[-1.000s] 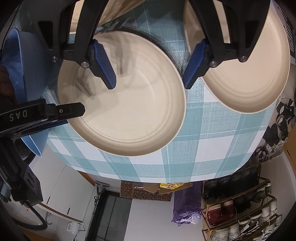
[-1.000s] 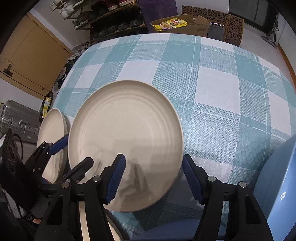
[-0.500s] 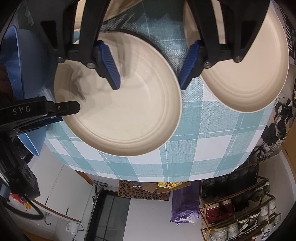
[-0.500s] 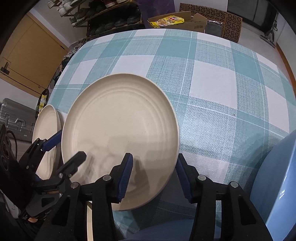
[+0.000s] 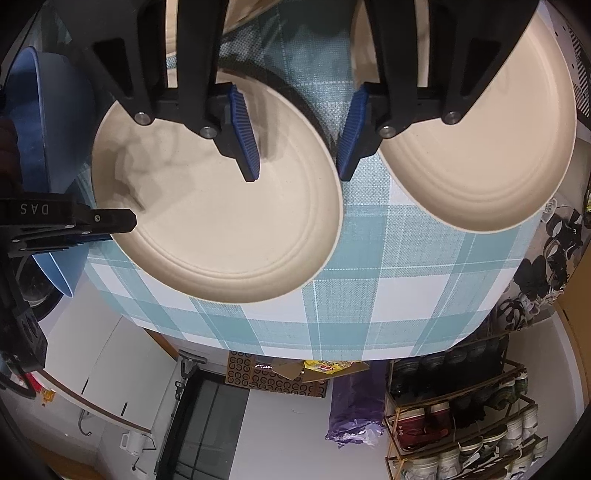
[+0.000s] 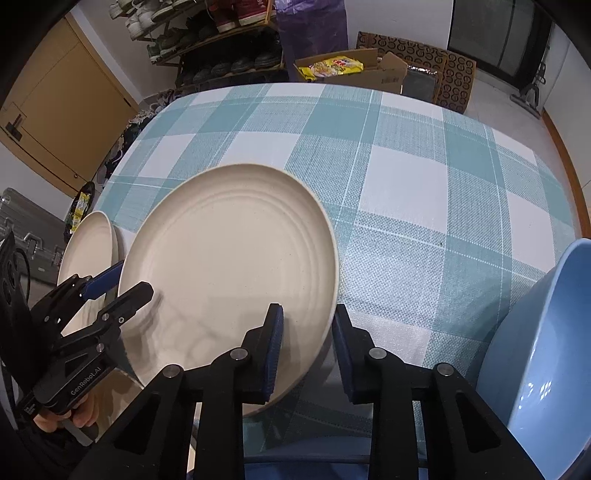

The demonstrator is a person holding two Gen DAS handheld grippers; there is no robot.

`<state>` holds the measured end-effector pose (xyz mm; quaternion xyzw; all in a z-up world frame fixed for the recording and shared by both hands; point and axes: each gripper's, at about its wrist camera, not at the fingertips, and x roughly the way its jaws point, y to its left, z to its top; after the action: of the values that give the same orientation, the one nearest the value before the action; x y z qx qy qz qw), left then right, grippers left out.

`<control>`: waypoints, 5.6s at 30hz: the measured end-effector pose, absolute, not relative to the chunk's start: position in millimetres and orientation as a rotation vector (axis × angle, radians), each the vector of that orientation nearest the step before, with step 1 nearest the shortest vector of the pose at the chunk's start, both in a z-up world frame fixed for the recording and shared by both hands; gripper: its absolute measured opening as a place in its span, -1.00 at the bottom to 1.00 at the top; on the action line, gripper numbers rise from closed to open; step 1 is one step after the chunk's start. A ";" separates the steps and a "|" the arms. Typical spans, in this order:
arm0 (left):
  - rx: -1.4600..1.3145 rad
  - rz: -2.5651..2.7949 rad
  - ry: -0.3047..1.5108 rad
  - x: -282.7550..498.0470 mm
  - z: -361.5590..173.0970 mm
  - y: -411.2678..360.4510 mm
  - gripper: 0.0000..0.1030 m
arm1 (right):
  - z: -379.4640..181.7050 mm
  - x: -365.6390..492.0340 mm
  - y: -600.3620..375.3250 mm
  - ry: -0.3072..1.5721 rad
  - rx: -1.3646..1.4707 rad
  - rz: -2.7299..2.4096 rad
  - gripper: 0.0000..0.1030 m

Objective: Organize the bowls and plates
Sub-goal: 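Close the left gripper on the large cream plate rim while the right gripper grips it too, then lift the large cream plate with both grippers over the other cream plate, then lower the held plate with both grippers onto the other cream plate, then open both grippers and release the stacked plate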

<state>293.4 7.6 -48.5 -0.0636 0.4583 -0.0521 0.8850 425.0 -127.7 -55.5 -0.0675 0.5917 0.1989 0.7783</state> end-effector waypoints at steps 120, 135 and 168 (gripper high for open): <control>-0.065 -0.084 0.769 83.3 -18.9 21.5 -0.35 | -28.2 145.3 -122.2 0.958 -0.218 0.469 -0.62; -0.026 -0.089 0.815 90.8 -31.9 13.5 -0.35 | -37.6 145.1 -123.0 0.967 -0.259 0.434 -0.62; -0.014 -0.149 0.850 88.6 -36.2 7.7 0.10 | -47.8 147.4 -117.8 0.979 -0.301 0.421 -0.52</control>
<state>88.6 7.7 -36.2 -0.0070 0.4118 -0.0724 0.9084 147.4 -117.8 -47.8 -0.1430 0.4647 0.2001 0.8507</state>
